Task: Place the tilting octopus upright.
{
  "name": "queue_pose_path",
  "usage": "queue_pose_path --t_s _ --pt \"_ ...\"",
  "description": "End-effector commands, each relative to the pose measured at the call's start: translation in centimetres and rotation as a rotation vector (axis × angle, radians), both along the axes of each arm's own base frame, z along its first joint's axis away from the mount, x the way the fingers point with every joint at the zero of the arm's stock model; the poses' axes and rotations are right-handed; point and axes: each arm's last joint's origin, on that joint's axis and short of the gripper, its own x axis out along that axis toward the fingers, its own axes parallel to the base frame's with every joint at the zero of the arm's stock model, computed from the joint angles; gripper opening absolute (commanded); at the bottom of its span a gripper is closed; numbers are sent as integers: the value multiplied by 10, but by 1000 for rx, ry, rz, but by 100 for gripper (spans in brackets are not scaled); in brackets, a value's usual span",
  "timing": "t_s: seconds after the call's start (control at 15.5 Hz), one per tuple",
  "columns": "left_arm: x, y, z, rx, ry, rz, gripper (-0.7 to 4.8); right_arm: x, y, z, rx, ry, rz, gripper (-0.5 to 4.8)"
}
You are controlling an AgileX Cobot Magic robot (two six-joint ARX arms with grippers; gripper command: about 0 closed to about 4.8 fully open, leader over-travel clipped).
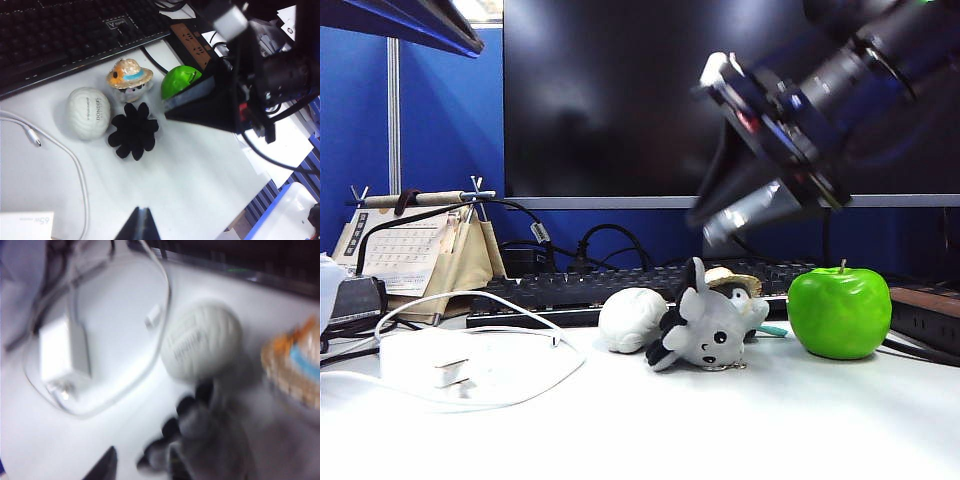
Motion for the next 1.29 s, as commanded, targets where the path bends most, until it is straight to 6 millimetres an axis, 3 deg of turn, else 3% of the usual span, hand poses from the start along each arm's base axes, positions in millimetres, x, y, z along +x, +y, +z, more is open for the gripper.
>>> queue_pose_path --t_s 0.06,0.58,0.65,0.71,0.91,1.29 --pt "1 0 3 -9 -15 0 -2 1 1 4 28 30 -36 121" --pt "2 -1 6 -29 -44 0 -2 6 5 -7 42 144 -151 124" --pt "2 -1 6 -30 -45 0 -2 4 8 -7 47 156 -145 183" --pt "2 -1 6 -30 -45 0 -2 0 15 -7 47 160 -125 189" --pt "2 -1 6 -30 -43 0 -2 -7 26 -8 -21 111 -171 189" --pt "2 -1 5 -32 -36 2 -2 -6 26 -14 -40 153 -211 179"
